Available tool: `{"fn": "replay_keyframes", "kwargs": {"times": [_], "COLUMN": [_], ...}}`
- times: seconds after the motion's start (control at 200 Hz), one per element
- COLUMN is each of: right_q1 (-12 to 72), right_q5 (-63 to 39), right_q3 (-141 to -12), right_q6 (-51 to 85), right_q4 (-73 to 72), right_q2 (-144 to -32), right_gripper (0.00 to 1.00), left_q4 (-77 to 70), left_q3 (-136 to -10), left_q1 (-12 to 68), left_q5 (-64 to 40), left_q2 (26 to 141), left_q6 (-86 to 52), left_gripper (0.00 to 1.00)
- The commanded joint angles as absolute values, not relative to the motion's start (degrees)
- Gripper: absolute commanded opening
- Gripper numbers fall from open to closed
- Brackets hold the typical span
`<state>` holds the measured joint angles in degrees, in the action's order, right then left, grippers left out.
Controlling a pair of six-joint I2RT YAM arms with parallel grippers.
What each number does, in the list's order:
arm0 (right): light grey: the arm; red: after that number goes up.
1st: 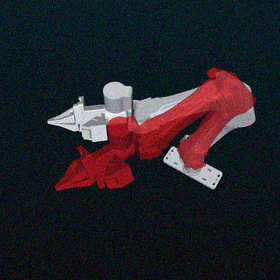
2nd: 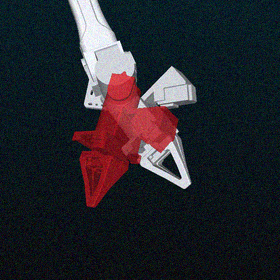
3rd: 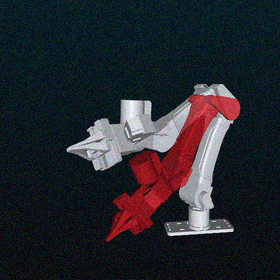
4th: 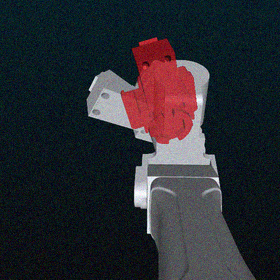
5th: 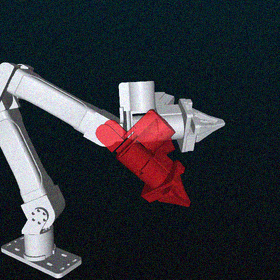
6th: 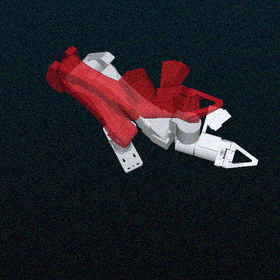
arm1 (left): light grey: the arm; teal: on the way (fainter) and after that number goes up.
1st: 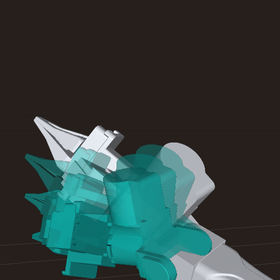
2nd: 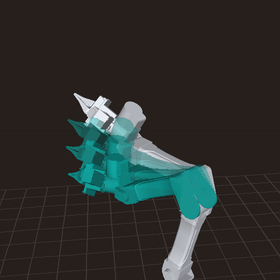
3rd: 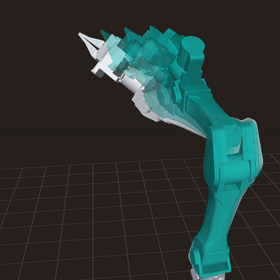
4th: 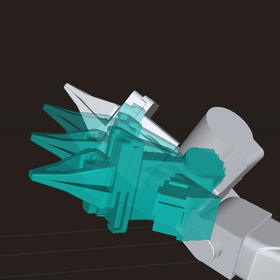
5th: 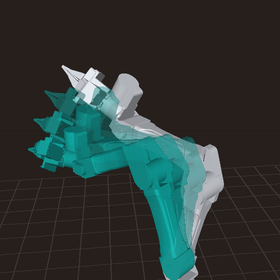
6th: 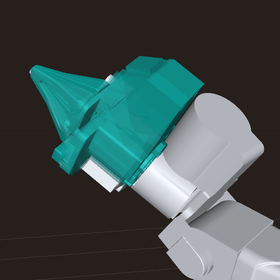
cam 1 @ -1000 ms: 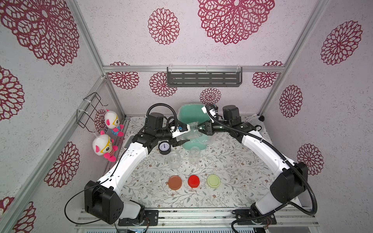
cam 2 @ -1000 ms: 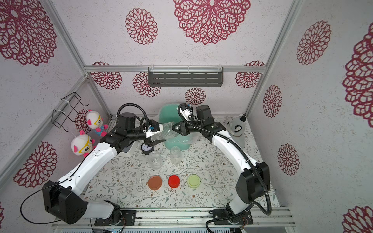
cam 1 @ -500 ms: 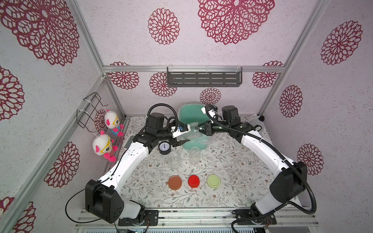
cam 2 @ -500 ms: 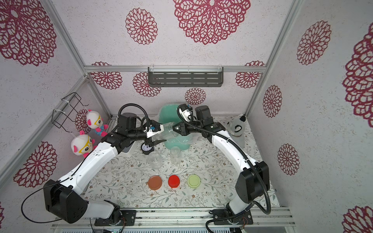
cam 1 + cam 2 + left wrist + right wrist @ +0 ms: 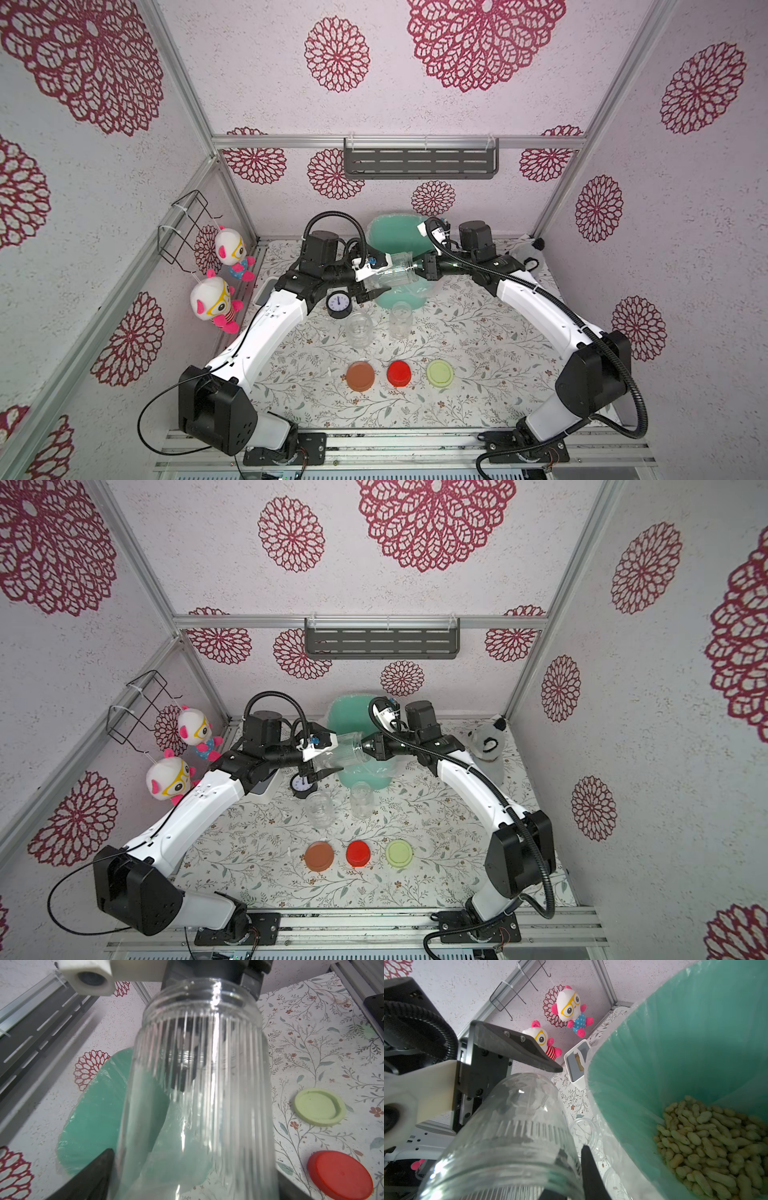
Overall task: Empty moldy peanuts from jars
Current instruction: Place the jar at the center of the board.
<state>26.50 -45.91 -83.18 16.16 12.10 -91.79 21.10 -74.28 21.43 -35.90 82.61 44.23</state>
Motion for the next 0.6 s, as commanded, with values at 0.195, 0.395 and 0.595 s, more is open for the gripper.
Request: {"fn": "replay_keyframes", "kwargs": {"times": [0.195,0.395,0.595], "right_q1": [25.43,24.65,23.26], "right_q5": [-50.42,-50.7,-51.05], "right_q3": [-83.28,-82.55,-81.3], "right_q6": [17.78,18.02,19.19], "right_q4": [6.9,5.94,4.47], "right_q2": [-87.52,-86.15,-84.21], "right_gripper": [0.0,0.0,0.0], "left_q4": [18.92,17.73,14.3], "left_q3": [-75.54,-73.6,-71.02], "left_q1": [21.09,20.85,20.5], "left_q5": [-36.05,-35.66,-34.34], "left_q2": [83.32,82.42,80.92], "left_q6": [42.82,41.73,39.5], "left_gripper": [0.97,0.97,0.97]}}
